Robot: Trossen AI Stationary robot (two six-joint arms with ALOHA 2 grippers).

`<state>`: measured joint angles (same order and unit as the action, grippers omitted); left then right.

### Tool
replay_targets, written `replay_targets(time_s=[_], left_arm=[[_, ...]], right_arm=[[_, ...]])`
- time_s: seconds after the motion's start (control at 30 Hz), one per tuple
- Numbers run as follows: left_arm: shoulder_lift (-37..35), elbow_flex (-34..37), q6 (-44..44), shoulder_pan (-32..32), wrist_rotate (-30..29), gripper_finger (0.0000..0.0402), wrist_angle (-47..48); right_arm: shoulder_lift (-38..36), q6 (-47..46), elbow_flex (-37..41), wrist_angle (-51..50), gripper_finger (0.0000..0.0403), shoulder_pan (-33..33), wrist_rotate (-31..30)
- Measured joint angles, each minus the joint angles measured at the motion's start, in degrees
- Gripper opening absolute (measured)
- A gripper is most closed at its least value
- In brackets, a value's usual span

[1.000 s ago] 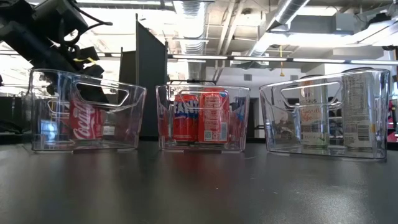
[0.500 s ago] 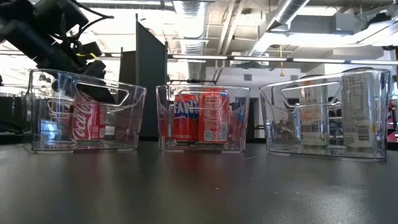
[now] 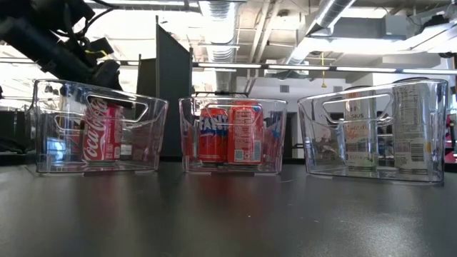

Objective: Sort soda cans
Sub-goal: Put the bottom white soda can into the right transparent bin

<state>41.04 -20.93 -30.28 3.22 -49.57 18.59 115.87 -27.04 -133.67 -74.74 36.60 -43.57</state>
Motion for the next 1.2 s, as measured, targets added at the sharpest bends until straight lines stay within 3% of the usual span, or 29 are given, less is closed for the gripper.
replay_targets(time_s=[0.3,0.8,1.2], left_arm=[[-4.9,-0.4,4.6,0.0,-0.9,0.0338,0.1],[-8.5,-10.1,17.5,0.1,-0.5,0.0338,1.6],[-8.4,-14.7,20.6,3.2,9.7,0.0338,2.5]], right_arm=[[0.0,0.0,0.0,0.0,0.0388,0.0,0.0],[0.0,-1.0,0.0,0.0,0.0388,0.0,0.0],[0.0,-1.3,0.0,-0.5,0.0388,-0.8,0.0]])
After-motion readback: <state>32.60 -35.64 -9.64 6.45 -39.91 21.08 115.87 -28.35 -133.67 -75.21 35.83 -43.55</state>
